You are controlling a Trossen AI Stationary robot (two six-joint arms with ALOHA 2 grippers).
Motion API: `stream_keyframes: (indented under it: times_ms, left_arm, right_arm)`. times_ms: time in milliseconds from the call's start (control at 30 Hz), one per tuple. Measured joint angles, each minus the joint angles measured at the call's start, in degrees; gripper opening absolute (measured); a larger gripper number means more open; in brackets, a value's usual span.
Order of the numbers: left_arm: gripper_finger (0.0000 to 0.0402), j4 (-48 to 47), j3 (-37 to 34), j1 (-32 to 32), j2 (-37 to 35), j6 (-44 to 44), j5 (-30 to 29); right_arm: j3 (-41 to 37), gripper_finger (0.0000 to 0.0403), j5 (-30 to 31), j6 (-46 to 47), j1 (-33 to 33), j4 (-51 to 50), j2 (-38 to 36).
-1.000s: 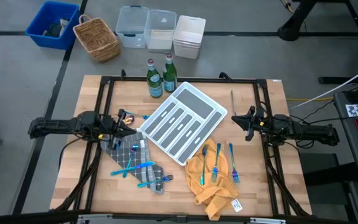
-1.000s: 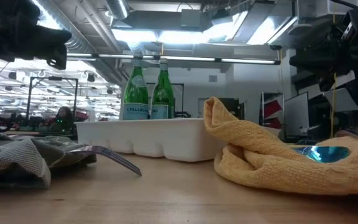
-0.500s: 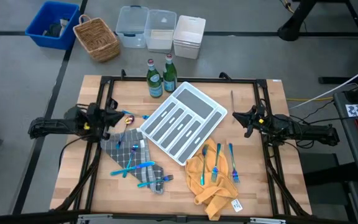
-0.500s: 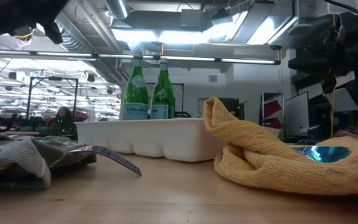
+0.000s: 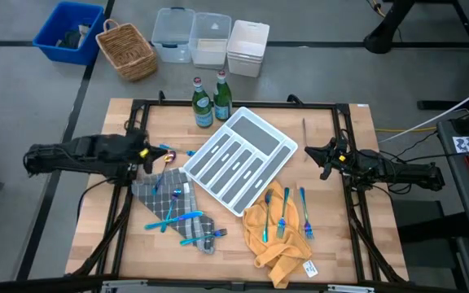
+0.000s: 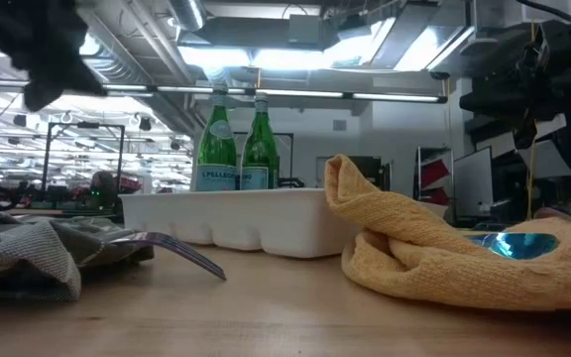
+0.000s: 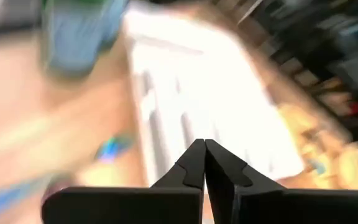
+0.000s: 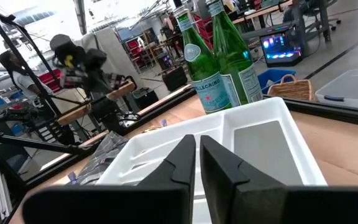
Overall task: Sort silverware
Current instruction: Put the blue spoon into the cutlery tray
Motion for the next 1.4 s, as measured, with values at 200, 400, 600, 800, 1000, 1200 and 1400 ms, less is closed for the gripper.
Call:
stream_keyframes:
  times_ms: [200, 400, 600, 800, 1000, 1200, 1400]
  left_arm:
    - [0.0, -8.48, 1.33, 0.0, 13.19, -8.6, 2.7]
    - [0.0, -9.15, 1.34, 0.0, 26.61, -7.84, 5.69]
    - [0.0, -8.96, 1.34, 1.92, 33.84, -3.48, 5.44]
    - [0.0, -8.87, 1.34, 6.23, 37.0, -6.11, 5.14]
    - [0.0007, -8.44, 1.34, 10.76, 39.0, -6.44, 9.81]
    - [0.0067, -5.62, 1.34, 13.33, 41.63, -5.03, 10.67]
    - [0.0103, -4.39, 1.36, 14.95, 44.44, -5.24, 10.46]
  right_arm:
    - [0.0, 0.0028, 0.0, 0.0, 0.01, 0.0, 0.0]
    - [0.0, 0.0028, 0.85, -0.04, 0.01, 0.0, 0.0]
    - [0.0, 0.0028, 1.75, -0.04, 0.0, 0.0, 0.0]
    - [0.0, 0.0028, 1.75, -0.04, -0.01, 0.0, -0.01]
    - [0.0, 0.0028, 1.73, -0.04, -0.01, 0.0, 0.0]
    - [0.0, 0.0028, 1.73, -0.04, -0.01, 0.0, -0.02]
    - [0.0, 0.0028, 1.73, -0.04, 0.01, -0.02, -0.01]
